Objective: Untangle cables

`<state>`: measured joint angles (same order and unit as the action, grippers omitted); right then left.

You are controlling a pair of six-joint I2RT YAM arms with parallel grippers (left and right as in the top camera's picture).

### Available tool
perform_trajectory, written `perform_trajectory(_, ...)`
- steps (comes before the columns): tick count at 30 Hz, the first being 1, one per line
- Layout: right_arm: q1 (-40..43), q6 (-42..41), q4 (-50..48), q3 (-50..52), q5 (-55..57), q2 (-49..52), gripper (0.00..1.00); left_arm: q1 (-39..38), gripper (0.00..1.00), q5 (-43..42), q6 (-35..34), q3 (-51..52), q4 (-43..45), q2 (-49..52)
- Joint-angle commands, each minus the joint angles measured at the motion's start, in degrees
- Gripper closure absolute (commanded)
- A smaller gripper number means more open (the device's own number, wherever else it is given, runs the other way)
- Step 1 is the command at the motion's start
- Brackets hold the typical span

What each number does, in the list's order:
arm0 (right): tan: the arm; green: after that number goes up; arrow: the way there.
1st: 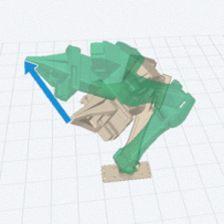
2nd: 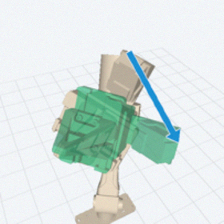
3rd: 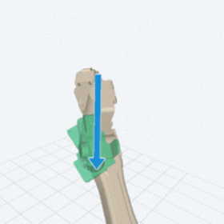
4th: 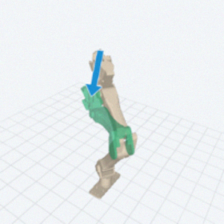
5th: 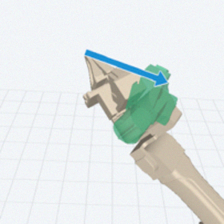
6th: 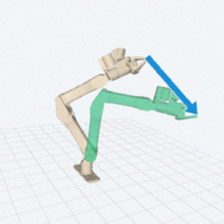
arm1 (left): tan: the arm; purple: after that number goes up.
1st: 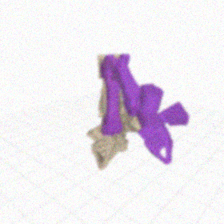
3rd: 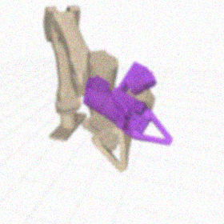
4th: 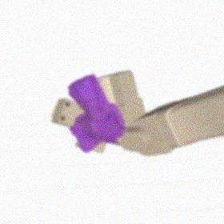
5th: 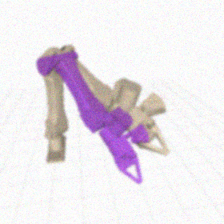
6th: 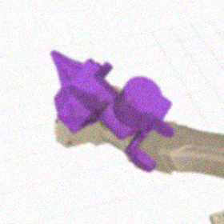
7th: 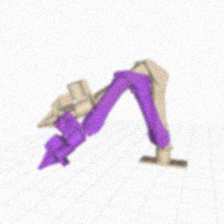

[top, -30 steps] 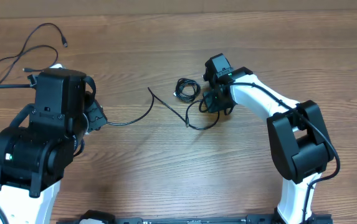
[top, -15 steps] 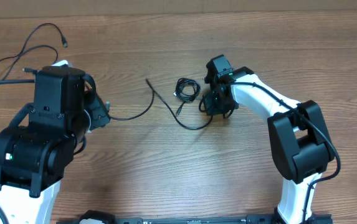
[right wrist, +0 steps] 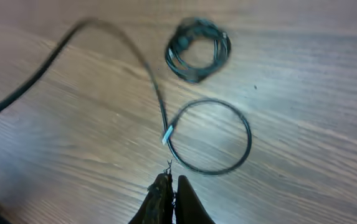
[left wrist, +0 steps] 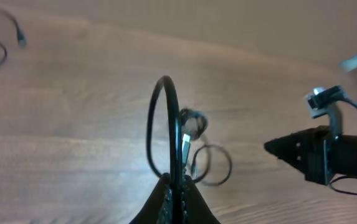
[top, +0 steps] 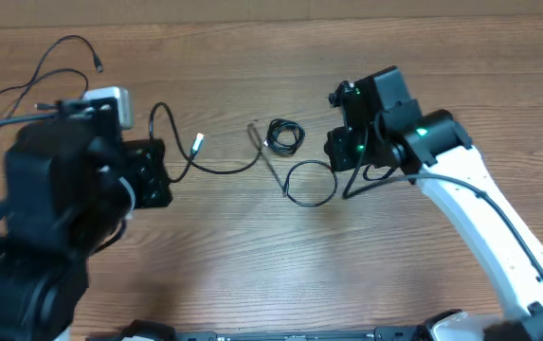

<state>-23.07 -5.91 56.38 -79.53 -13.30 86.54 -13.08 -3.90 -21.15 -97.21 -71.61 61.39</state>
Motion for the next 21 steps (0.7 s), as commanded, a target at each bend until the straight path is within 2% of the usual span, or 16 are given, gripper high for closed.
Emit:
perform_trajectory(1, 0.00, -3.78, -1.79, -0.37, 0.13, -4.11, 0.96, 0.33, 0.96, 0.09, 0.98, -2.34, 0.26, -2.95)
perform_trajectory(4, 0.00, -5.22, -2.56, -0.37, 3.02, -5.49, 0.96, 0.33, 0.96, 0.04, 1.01, -2.34, -0.83, -3.96)
perform_trajectory(5, 0.00, -5.25, -2.49, -0.35, 2.93, -5.42, 0.93, 0.33, 0.96, 0.04, 1.01, -2.34, -1.18, -4.11)
perform_trajectory(8, -0.13, -5.44, -1.88, -0.35, 2.51, -4.15, 0.68, 0.33, 0.96, 1.77, -0.87, -2.34, -2.19, -4.20)
perform_trajectory(10, -0.13, -7.76, -1.25, -0.33, 1.68, -1.99, 0.66, 0.33, 0.96, 7.10, -6.71, -2.34, -4.02, -4.20)
perform_trajectory(15, -0.98, -7.82, -1.55, -0.31, -4.17, 3.91, 0.69, 0.33, 0.96, 9.84, -7.45, -2.34, -6.05, -4.17)
perform_trajectory(21, -5.95, -7.37, -5.22, -0.31, 3.56, 13.55, 0.50, 0.33, 0.96, 17.03, -11.87, -2.34, -9.22, -4.17)
